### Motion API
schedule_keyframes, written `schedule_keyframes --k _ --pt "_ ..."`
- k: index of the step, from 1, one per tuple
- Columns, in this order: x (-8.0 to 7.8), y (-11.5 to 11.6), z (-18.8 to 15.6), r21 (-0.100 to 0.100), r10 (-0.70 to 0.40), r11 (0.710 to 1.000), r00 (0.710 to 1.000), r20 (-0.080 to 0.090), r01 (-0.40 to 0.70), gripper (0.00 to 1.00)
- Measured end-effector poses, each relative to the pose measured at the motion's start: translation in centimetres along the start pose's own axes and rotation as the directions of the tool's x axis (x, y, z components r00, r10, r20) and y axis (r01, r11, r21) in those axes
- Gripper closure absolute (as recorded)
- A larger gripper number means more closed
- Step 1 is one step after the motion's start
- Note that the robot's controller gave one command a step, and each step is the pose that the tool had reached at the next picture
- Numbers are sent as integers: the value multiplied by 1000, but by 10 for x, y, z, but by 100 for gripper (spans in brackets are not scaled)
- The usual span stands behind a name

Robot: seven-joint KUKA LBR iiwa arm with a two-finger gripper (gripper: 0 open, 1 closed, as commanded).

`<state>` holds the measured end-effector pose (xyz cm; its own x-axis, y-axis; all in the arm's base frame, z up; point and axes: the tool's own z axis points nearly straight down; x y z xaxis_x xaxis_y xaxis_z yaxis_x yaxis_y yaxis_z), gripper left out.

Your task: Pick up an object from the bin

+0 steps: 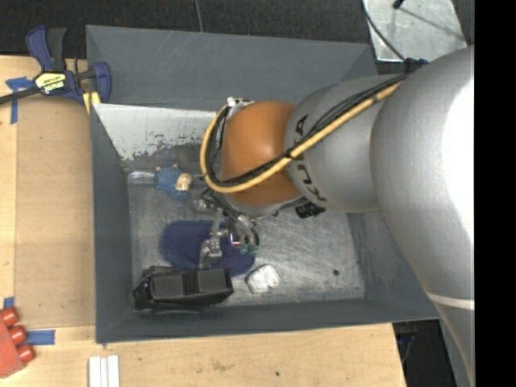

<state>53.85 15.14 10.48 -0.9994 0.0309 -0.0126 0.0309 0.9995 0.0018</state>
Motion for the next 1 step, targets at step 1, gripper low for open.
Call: schedule_keyframes --k 1 --pt "22 -8 1 -3 374 927 927 9 -374 0"
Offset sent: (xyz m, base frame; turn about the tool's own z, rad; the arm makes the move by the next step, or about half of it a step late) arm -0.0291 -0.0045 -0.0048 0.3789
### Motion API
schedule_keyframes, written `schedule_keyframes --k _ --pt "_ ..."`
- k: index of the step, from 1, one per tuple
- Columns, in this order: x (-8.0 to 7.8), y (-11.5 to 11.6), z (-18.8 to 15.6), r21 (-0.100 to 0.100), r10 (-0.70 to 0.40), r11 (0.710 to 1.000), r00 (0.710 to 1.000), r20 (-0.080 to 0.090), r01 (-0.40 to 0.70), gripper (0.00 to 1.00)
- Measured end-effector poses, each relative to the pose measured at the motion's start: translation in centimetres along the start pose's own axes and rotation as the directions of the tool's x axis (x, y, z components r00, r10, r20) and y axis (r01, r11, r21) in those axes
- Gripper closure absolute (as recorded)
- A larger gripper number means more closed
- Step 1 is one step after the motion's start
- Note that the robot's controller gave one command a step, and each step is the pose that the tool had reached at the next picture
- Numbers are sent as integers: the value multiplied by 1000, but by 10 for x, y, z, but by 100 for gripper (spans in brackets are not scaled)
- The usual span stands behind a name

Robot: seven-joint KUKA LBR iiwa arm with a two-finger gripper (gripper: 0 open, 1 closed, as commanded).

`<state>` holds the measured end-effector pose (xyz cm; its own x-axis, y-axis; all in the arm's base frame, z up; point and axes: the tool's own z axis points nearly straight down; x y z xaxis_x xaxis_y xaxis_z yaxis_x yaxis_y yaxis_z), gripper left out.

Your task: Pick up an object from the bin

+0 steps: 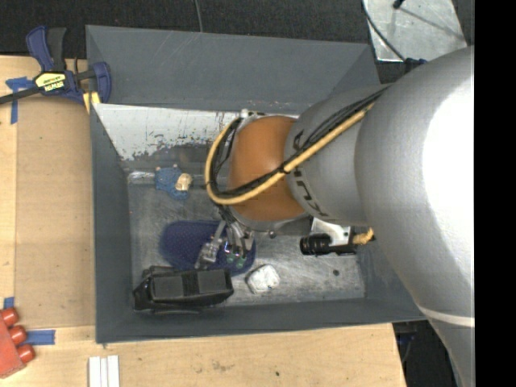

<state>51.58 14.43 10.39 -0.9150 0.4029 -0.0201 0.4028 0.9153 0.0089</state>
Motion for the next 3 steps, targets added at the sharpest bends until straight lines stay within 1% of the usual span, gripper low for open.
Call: schedule_keyframes --k 1,2,3 --pt "-24 12 29 15 242 970 970 -23 -241 0" --pt "-15 38 29 3 -271 963 963 -5 271 0" --pt "-13 40 26 0 -270 963 963 -13 270 100"
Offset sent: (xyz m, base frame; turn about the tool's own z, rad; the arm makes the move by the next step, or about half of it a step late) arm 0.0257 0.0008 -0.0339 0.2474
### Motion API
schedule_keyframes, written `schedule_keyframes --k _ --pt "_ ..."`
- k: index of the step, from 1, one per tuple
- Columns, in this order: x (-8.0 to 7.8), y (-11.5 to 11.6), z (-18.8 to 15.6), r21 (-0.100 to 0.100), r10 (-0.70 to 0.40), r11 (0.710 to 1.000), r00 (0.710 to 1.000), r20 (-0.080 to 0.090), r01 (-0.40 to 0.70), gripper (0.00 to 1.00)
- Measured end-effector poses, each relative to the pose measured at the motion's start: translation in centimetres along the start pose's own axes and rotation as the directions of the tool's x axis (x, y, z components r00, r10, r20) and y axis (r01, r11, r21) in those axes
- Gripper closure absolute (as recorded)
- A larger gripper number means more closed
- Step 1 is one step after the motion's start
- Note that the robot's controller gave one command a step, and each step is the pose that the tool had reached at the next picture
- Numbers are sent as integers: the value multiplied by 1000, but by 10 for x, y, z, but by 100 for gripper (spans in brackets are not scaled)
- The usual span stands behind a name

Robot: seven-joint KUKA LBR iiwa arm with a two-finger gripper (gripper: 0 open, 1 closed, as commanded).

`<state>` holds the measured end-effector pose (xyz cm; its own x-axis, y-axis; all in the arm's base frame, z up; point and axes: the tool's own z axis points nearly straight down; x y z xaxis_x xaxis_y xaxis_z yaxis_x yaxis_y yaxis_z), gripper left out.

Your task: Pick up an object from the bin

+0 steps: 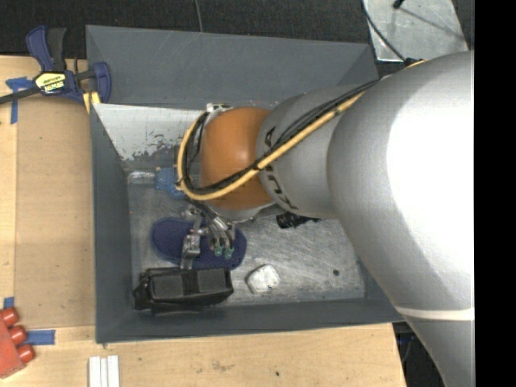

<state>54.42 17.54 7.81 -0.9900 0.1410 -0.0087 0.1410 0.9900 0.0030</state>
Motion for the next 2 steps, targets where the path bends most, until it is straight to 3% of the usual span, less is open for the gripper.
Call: schedule_keyframes --k 1,2 --pt "-3 0 -61 0 0 1000 1000 -1 0 100" --pt "-4 0 -75 1 -1 1000 1000 -3 1 100"
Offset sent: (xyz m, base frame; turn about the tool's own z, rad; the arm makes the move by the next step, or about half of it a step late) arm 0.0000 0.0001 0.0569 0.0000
